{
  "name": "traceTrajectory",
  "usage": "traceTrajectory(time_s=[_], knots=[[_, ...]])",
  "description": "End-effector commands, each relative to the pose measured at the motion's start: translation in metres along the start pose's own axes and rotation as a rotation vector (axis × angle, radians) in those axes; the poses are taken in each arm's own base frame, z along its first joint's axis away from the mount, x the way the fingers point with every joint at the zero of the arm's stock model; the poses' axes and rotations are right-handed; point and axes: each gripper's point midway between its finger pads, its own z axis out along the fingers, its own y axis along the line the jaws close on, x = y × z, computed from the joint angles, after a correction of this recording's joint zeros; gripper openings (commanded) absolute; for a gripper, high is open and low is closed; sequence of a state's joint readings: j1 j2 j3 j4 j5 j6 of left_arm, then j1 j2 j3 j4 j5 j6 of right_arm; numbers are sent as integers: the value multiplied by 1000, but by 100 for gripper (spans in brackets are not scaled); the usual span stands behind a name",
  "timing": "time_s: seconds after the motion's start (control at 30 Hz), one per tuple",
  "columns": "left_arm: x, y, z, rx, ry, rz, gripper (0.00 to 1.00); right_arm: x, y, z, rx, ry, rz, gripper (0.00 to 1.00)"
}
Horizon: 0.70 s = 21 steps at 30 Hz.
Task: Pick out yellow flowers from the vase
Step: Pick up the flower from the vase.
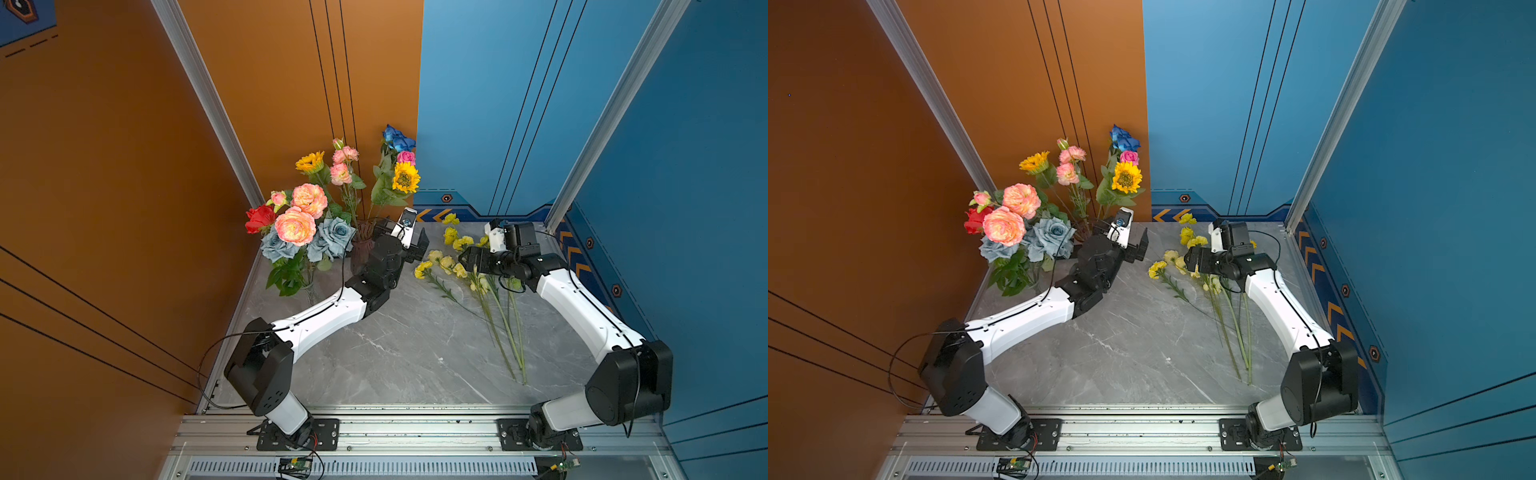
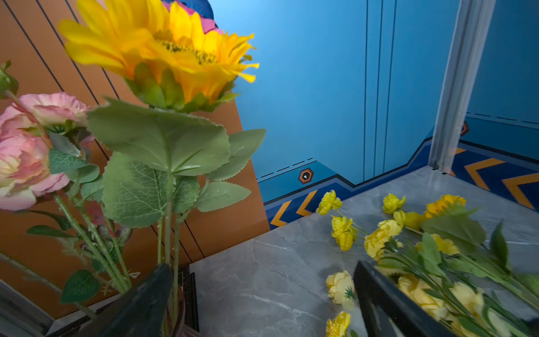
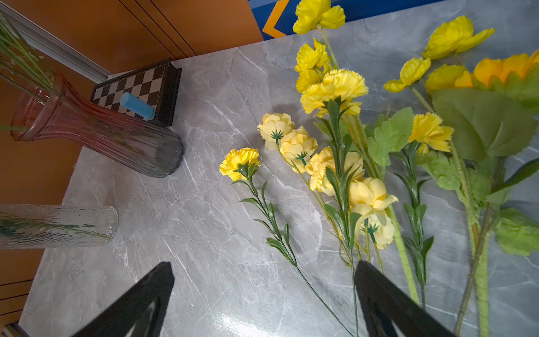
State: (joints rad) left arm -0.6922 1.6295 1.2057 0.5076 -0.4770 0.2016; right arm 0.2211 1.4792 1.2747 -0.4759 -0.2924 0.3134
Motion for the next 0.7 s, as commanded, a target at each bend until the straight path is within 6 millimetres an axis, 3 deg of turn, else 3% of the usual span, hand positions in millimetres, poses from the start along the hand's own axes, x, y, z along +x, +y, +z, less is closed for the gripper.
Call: traceTrajectory(time_s=[0.0,0.3,0.37,0.67], knots=[[-18,23,10,-119,-85,-19,100,-5,3,0,-44,-22,12,100],[-7,64,30,-210,-109,-78,87,-4,-5,6,-75,-34,54,100],[-3,69,34,-223,-105,-89,78,-3,-4,8,-88,-39,62,100],[1,72,44,-254,-110,-60,58,-3,-4,11,-117,-59,74,100]])
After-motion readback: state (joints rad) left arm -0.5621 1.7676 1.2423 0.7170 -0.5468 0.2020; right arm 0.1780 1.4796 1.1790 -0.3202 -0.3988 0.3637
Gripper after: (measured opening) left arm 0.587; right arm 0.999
